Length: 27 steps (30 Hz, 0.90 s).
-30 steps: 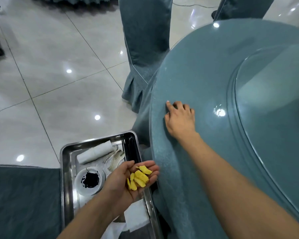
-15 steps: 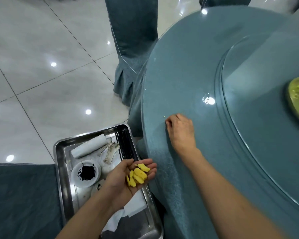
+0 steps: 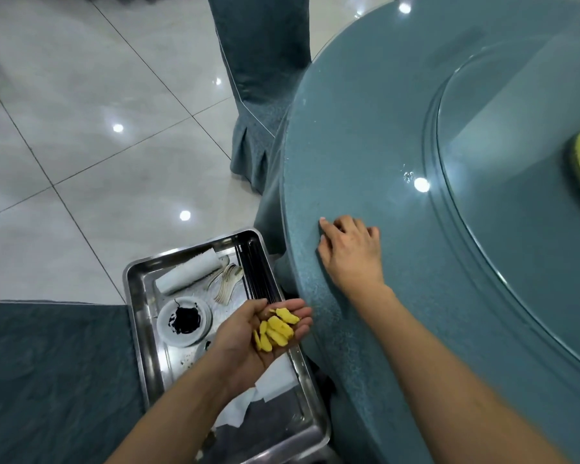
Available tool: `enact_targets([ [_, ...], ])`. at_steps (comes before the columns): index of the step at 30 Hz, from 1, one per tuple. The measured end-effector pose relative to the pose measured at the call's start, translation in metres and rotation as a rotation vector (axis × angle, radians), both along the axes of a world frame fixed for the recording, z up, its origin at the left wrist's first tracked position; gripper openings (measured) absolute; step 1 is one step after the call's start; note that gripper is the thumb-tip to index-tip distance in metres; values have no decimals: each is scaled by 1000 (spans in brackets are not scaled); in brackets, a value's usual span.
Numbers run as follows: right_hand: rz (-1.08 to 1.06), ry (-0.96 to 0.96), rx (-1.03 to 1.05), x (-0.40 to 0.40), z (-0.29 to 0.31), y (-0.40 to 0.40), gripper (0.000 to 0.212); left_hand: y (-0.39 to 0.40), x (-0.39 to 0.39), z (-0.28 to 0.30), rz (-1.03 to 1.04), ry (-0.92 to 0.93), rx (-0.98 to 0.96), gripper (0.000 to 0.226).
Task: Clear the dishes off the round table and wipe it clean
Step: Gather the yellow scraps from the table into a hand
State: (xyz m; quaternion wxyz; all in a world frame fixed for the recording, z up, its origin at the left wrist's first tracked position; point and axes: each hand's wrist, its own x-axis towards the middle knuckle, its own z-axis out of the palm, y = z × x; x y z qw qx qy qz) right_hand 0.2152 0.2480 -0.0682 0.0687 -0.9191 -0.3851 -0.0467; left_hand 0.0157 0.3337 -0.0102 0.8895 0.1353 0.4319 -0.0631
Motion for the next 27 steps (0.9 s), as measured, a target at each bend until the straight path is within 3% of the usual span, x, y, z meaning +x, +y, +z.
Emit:
enact_targets([
  [7,-31,24,228,-108,-12,-64,36,2,-21,3,45,30,14,55],
  [10,-73,14,260,-144,-13,-75,22,-2,-33,3,35,37,35,56],
  [13,-123,11,299,-158,-12,-77,5,-6,-43,3,22,48,41,54],
  [18,-234,9,303,-167,-13,-69,11,-14,-54,2,-18,63,57,53],
  [23,-364,310,519,-173,10,-85,7,-32,-58,7,-81,39,79,58],
  [27,-194,404,553,-204,70,-129,8,-64,-62,16,-159,13,103,57],
])
